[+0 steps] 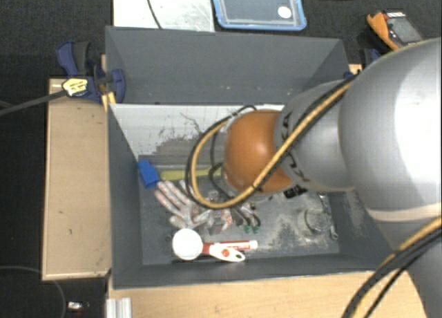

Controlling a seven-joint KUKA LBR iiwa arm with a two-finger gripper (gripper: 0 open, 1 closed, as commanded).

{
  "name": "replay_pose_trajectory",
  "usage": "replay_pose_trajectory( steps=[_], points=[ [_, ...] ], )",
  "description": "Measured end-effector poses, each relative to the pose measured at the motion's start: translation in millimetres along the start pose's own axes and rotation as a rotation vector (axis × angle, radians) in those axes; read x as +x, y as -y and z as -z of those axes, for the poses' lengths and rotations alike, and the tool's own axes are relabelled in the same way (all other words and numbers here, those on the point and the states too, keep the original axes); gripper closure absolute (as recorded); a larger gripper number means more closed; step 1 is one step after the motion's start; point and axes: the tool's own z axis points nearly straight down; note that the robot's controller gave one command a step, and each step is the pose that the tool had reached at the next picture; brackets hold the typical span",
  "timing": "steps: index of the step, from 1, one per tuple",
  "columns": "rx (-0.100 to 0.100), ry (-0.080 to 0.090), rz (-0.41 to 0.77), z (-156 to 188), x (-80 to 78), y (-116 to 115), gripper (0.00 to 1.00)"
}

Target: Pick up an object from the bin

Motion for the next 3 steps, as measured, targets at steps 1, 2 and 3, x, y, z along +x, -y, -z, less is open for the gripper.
replay_pose_trajectory(
  steps=[1, 2, 3],
  points=[
    [0.0, 0.0, 0.0, 0.3, 0.0, 0.0, 1.0],
    [0.001, -0.01, 0.0, 28.5, 3.0, 0.5, 1.0],
    [0.0, -0.002, 0.001, 66.6, 0.4, 0.1, 1.0]
  ],
)
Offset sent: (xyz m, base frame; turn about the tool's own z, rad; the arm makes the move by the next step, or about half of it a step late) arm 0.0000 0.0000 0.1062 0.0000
